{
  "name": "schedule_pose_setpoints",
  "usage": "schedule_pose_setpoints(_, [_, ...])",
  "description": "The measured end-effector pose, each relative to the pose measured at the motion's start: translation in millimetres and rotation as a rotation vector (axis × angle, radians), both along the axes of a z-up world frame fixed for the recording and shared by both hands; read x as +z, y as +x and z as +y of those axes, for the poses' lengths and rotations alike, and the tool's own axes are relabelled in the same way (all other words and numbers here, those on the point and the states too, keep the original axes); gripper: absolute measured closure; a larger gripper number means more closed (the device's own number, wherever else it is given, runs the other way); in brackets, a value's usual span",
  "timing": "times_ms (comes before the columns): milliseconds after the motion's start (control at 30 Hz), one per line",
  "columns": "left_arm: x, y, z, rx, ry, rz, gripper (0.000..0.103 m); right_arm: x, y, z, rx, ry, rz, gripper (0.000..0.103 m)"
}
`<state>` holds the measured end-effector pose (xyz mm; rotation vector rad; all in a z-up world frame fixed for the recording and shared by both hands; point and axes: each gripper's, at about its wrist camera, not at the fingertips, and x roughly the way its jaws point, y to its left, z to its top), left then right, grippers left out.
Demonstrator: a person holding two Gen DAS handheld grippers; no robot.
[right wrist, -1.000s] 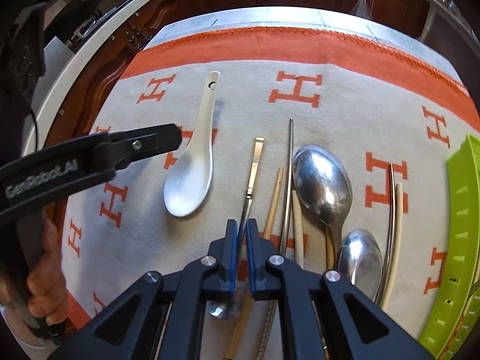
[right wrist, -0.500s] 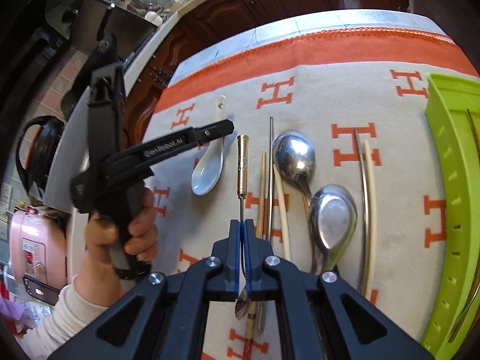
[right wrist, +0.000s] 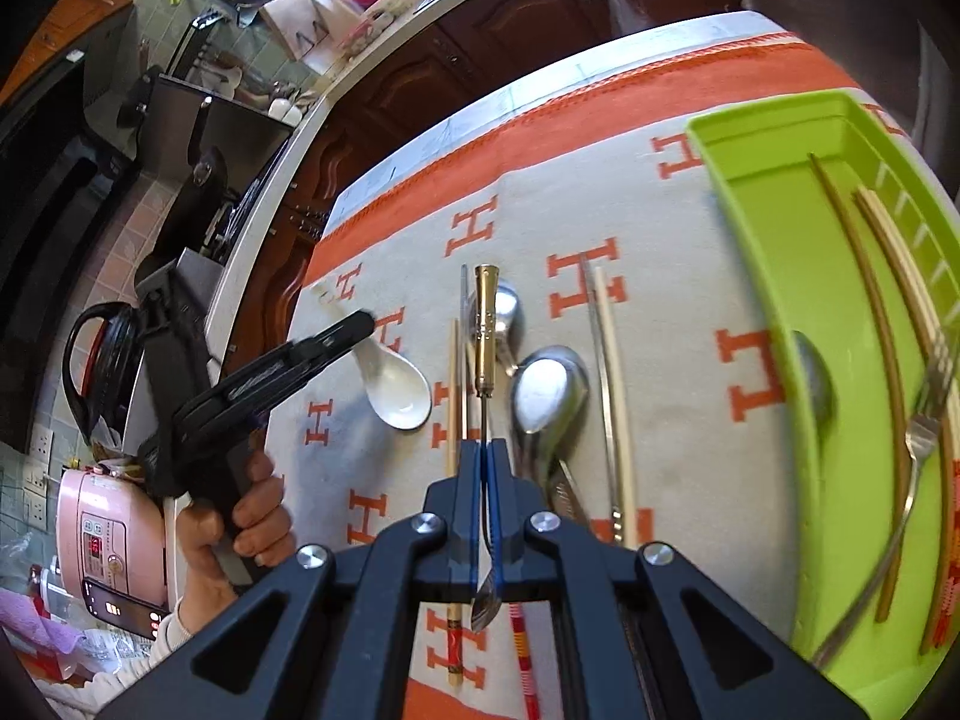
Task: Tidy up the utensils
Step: 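Carry the ceramic spoon and gold-handled teaspoon into the green tray and release both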
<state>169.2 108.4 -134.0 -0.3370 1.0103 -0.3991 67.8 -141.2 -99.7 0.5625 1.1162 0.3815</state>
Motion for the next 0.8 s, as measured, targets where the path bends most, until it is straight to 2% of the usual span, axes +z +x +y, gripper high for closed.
schedule_pose_setpoints(233, [46,-43,-22,-0.080,-0.045,-0.082,0.099,14,-21,-34,-0.067,0.028,-0.051,0.101])
schedule_pose_setpoints(333, [69,-57,-40,-0.150,-0.067,-0.122,0.099,24,-33,-49,-0.093,0.028,-0.080,0.101])
schedule_pose_setpoints(500, [101,-74,-95,-0.313,-0.078,-0.150,0.099,42,-52,-85,-0.159,-0.004,-0.135,0.101])
schedule_pose_setpoints(633, [111,-82,-148,-0.426,-0.074,-0.140,0.099,47,-62,-109,-0.218,-0.113,-0.157,0.101])
schedule_pose_setpoints(800, [101,-87,-215,-0.549,-0.014,-0.105,0.099,32,-68,-132,-0.261,-0.205,-0.111,0.101])
